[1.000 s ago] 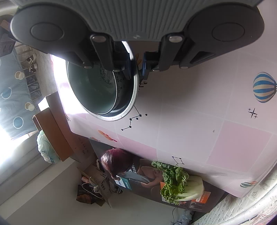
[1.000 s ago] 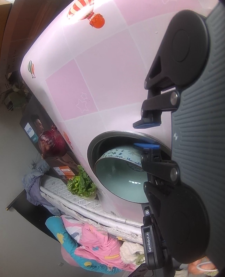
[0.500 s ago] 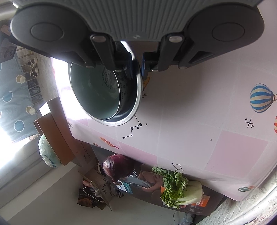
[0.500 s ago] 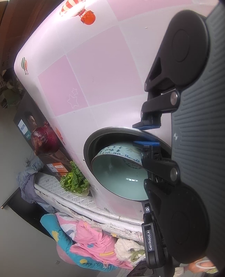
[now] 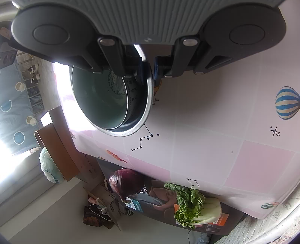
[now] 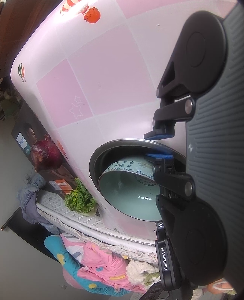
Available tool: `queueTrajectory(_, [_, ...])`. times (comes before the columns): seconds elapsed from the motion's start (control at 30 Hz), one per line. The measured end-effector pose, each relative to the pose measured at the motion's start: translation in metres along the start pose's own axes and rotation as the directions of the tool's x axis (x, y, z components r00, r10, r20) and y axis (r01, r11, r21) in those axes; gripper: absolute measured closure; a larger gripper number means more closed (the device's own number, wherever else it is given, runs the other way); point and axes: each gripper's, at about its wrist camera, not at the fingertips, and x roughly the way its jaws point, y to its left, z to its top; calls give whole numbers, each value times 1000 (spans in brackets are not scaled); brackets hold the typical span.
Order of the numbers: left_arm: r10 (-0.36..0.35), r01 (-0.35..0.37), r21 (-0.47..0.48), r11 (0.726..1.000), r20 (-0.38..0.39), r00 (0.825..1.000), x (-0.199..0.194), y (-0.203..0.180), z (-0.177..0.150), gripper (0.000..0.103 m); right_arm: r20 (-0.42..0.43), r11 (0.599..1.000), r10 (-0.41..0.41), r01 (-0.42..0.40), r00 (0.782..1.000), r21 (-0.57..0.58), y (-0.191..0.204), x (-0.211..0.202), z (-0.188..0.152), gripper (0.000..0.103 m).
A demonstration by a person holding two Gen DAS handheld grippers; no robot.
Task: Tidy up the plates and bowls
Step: 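Lift the steel bowl with the green bowl using both tools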
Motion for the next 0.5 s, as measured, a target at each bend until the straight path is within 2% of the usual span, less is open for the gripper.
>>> queueTrajectory(0.5, [14, -14, 8, 1000, 4, 1000, 5, -1, 3, 93, -1, 1000, -4, 4, 1000, 20, -1, 7, 1, 88])
